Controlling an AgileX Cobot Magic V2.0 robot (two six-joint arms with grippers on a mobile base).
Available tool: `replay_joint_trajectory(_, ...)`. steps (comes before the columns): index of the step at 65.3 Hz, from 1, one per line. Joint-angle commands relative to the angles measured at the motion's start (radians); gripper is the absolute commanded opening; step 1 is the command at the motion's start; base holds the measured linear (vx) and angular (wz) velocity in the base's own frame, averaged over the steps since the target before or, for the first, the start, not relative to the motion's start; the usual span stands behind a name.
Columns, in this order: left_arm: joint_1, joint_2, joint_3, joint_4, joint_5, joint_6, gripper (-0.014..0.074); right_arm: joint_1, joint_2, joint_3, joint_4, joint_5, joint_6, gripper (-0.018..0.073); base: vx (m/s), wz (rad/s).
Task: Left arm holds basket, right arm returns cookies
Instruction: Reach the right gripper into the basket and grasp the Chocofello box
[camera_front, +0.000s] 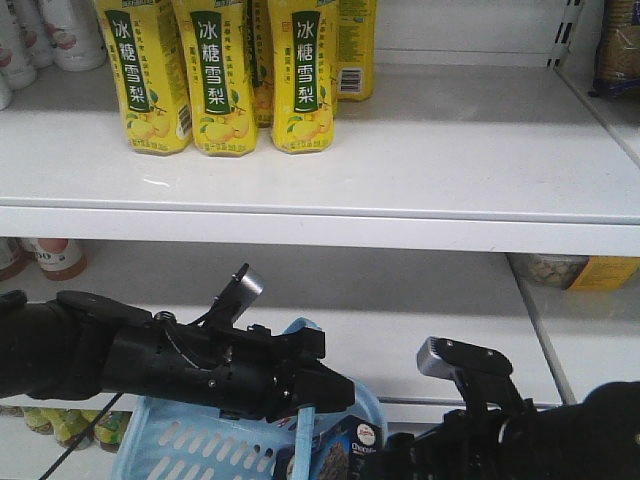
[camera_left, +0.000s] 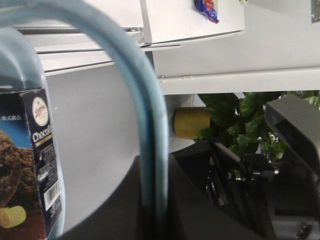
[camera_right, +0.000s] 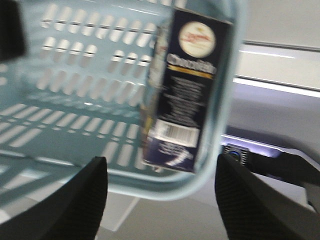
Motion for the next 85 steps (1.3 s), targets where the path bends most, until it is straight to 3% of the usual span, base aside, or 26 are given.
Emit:
replay_joint_trajectory(1, -0.001, -0.049, -0.027, -0.056, 0.042, 0.041, -0.0006, 0.002, 0.028, -0.061, 0.103, 0.004, -0.1, 0.0456, 0.0, 0.0)
replay_joint_trajectory(16, -0.001, -0.049, -0.027, -0.056, 0.042, 0.041, -0.0006, 0.001, 0.167, -0.072, 0.218, -0.072, -0.159, 0.0456, 0.0, 0.0)
replay_joint_trajectory(26, -0.001, -0.049, -0.027, -0.056, 0.042, 0.041, -0.0006, 0.001, 0.246, -0.074, 0.31, -0.068, -0.321, 0.0456, 0.0, 0.0)
replay_joint_trajectory(51, -0.001, -0.049, -0.027, -0.056, 0.042, 0.041, -0.0006, 0.001, 0.352, -0.089, 0.566, -0.087, -0.52, 0.0456, 0.0, 0.0)
replay_joint_trajectory(85, -0.001, -0.049, -0.027, -0.056, 0.042, 0.041, -0.0006, 0.001, 0.471, -0.187, 0.588, -0.105, -0.543, 0.0456, 0.0, 0.0)
